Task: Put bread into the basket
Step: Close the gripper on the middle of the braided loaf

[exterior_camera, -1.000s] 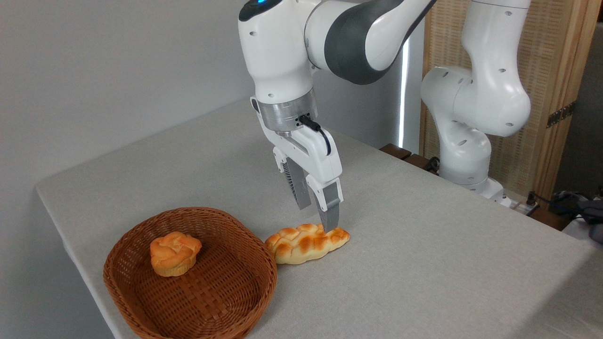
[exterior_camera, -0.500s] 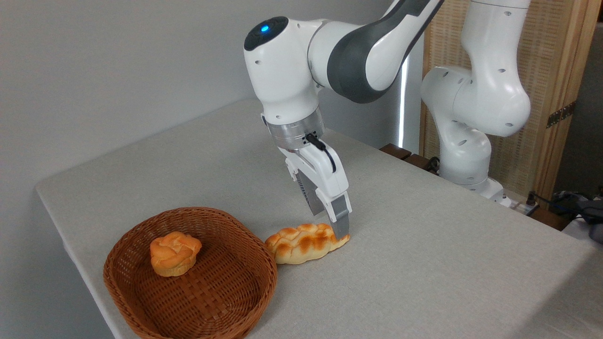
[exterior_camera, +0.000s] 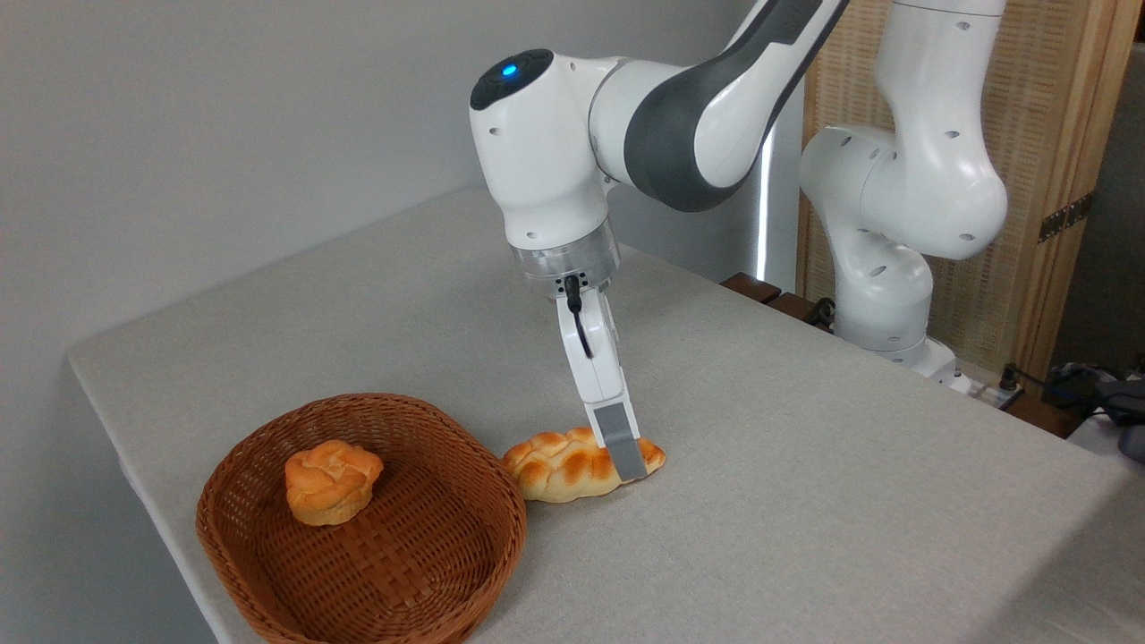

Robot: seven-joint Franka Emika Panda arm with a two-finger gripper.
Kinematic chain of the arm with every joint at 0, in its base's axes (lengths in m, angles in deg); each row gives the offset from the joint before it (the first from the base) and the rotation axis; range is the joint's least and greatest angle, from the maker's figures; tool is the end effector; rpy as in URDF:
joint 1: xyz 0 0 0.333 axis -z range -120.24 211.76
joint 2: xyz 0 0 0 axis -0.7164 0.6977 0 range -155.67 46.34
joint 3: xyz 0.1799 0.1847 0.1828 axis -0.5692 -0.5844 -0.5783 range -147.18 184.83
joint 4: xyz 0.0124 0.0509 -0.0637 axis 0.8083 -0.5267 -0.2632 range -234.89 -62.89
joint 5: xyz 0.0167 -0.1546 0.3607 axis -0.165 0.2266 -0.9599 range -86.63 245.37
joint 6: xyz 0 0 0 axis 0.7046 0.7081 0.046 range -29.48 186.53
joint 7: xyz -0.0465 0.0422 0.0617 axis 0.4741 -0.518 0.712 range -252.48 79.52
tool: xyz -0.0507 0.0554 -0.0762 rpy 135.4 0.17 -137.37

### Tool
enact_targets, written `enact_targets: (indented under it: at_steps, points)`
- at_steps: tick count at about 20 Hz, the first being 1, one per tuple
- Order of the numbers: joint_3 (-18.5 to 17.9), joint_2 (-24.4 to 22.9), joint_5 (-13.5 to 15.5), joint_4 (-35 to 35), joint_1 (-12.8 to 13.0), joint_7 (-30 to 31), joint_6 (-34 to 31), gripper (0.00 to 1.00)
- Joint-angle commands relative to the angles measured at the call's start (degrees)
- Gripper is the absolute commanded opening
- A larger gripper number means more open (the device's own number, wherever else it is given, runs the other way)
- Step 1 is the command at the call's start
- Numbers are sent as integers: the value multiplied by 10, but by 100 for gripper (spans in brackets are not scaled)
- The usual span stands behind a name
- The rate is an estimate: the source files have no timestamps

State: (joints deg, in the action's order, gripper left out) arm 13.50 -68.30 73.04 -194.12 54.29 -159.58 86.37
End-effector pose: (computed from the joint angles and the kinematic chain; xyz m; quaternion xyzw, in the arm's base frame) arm 0.4509 -0.0180 0.4118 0.7667 -0.6381 -0.0700 0.0027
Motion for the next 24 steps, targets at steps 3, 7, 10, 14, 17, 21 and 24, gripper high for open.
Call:
enact_targets:
  at_steps: [3,7,10,14,17,21,24]
  points:
    - [-26,-4,-27,-6,-4,-13,23,100]
    - [-30,3,-26,-7,2,-13,46,100]
    - [-29,4,-26,-8,3,-13,49,100]
    - [-29,4,-26,-8,12,-13,49,100]
    - [-29,4,-21,-8,18,-13,49,100]
    - [-29,4,-19,-8,18,-12,49,100]
    - [-29,4,-20,-8,18,-13,53,100]
